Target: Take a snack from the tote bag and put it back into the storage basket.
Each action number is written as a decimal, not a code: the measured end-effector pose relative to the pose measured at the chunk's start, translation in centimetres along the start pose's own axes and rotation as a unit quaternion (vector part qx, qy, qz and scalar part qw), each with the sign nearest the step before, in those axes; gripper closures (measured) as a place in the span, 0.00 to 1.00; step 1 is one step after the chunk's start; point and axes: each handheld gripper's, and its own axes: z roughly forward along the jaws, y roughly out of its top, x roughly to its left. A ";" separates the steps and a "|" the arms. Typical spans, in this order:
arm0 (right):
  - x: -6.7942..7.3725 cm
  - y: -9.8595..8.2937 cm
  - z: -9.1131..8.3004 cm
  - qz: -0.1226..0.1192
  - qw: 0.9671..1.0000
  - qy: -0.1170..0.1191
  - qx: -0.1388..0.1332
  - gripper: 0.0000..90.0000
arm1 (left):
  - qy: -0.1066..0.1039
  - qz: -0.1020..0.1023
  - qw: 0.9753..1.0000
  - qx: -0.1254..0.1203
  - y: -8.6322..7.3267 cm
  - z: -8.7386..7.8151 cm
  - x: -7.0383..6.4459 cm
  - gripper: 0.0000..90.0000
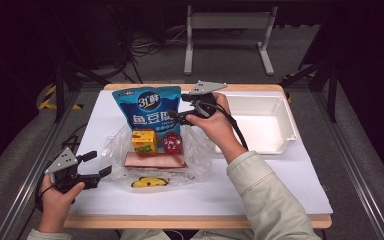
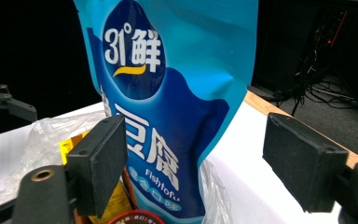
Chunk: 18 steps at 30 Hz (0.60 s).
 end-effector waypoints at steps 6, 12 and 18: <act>-0.3 -0.1 0.6 -0.003 1.000 0.005 -0.003 0.25 | -0.001 -0.001 1.000 0.003 0.0 0.1 -0.1 0.20; -0.3 0.1 1.2 -0.009 1.000 0.013 -0.009 0.25 | 0.000 -0.004 1.000 0.003 -0.1 0.1 0.0 0.20; -0.2 0.1 2.1 -0.016 1.000 0.023 -0.006 0.28 | 0.000 -0.008 1.000 0.002 -0.1 0.2 0.1 0.19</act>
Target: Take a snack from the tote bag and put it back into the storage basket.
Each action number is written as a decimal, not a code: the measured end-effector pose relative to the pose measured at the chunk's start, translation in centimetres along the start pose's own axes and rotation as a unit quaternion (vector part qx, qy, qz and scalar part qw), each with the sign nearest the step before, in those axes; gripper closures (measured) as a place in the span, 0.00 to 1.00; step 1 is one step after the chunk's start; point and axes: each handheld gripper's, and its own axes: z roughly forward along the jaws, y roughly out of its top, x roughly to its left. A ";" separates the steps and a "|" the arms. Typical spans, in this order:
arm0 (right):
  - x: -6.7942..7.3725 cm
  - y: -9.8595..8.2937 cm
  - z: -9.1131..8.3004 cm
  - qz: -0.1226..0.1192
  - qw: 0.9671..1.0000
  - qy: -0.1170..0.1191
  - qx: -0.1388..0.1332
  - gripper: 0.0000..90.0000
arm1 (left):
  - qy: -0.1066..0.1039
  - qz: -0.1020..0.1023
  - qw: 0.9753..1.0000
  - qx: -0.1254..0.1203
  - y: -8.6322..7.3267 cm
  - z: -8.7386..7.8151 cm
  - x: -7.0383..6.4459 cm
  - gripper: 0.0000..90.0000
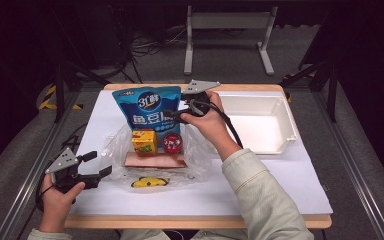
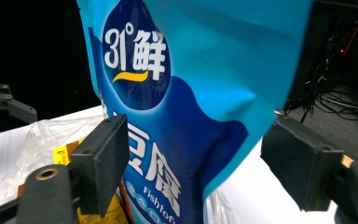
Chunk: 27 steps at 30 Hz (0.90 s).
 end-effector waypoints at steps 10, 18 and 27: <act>0.1 -0.1 0.8 -0.013 1.000 0.003 0.003 0.39 | 0.005 -0.005 1.000 0.001 -0.2 0.1 0.1 0.19; 0.5 0.3 1.1 -0.059 0.998 0.001 0.018 0.62 | 0.004 -0.007 1.000 -0.001 -0.2 0.1 0.1 0.19; 0.3 0.4 0.8 -0.053 0.998 0.016 0.025 0.88 | 0.005 -0.007 1.000 0.004 -0.3 0.2 0.2 0.19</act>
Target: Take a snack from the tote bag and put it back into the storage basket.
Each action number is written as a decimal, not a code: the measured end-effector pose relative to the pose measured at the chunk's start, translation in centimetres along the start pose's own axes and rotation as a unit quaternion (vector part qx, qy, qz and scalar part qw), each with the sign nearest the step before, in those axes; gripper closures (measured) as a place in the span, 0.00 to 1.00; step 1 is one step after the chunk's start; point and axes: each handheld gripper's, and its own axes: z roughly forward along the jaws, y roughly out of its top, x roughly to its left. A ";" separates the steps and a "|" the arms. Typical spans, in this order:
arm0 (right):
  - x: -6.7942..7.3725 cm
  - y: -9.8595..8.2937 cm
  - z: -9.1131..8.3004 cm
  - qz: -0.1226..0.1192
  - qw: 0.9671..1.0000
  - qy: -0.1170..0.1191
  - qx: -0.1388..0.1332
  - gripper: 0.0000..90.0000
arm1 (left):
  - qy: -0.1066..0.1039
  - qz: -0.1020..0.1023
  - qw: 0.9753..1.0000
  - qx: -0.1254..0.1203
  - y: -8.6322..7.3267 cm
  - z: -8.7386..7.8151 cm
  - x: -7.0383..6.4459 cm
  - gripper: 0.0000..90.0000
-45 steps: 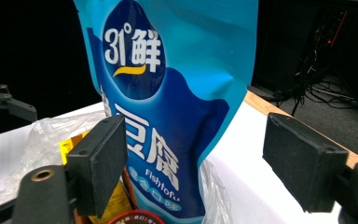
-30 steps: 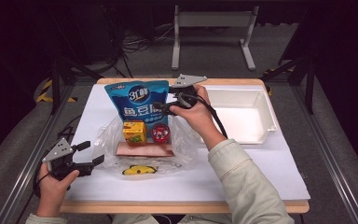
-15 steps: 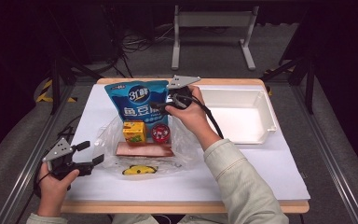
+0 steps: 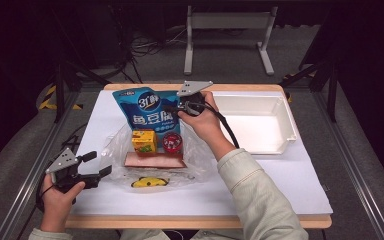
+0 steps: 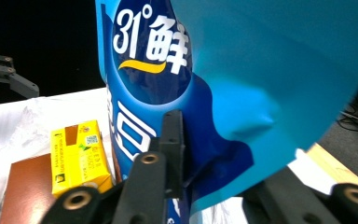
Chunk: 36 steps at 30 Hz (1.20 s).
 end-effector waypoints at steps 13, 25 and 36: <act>1.0 0.5 -0.1 0.006 1.000 -0.007 0.006 0.99 | -0.002 -0.002 1.000 -0.001 -0.1 0.1 0.1 0.20; 1.2 1.4 -0.5 0.041 0.999 0.019 -0.021 0.99 | -0.002 -0.003 1.000 0.001 -0.2 0.2 0.2 0.20; 1.8 3.3 -1.7 0.038 0.998 0.022 -0.045 0.99 | -0.010 -0.008 1.000 -0.004 -0.2 0.3 0.3 0.20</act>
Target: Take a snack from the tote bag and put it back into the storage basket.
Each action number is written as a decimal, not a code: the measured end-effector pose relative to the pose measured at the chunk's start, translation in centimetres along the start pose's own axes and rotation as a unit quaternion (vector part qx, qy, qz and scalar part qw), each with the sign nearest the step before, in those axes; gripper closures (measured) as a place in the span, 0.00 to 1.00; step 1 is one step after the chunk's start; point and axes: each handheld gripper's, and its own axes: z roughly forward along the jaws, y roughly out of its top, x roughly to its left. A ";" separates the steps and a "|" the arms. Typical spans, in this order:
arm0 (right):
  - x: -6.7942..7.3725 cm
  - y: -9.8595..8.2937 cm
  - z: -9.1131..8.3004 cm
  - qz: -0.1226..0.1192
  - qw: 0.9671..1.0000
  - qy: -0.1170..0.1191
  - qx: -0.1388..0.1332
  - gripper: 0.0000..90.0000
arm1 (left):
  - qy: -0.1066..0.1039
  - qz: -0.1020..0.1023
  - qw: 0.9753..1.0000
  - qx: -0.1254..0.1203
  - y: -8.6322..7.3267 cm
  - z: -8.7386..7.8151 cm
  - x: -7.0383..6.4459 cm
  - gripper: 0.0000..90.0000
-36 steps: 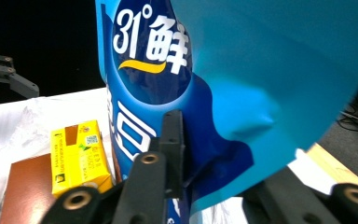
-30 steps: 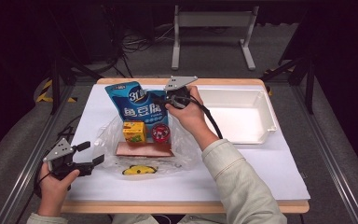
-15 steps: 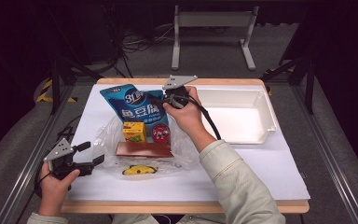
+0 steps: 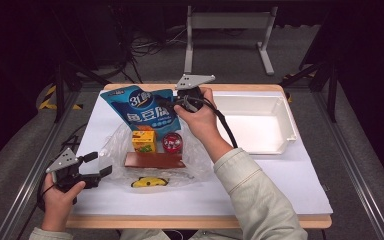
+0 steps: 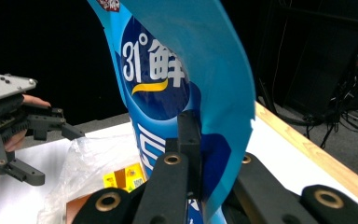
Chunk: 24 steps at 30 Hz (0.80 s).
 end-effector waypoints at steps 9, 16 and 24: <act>0.2 1.2 -0.9 -0.001 1.000 -0.002 -0.023 0.99 | -0.002 0.001 1.000 0.001 0.0 0.1 0.0 0.20; 0.3 2.0 -1.3 -0.005 0.999 -0.005 -0.032 0.99 | -0.001 0.001 1.000 0.001 0.0 0.1 0.0 0.20; 0.5 3.1 -1.8 -0.007 0.999 -0.008 -0.045 0.99 | 0.000 0.003 1.000 0.004 0.0 0.1 0.0 0.20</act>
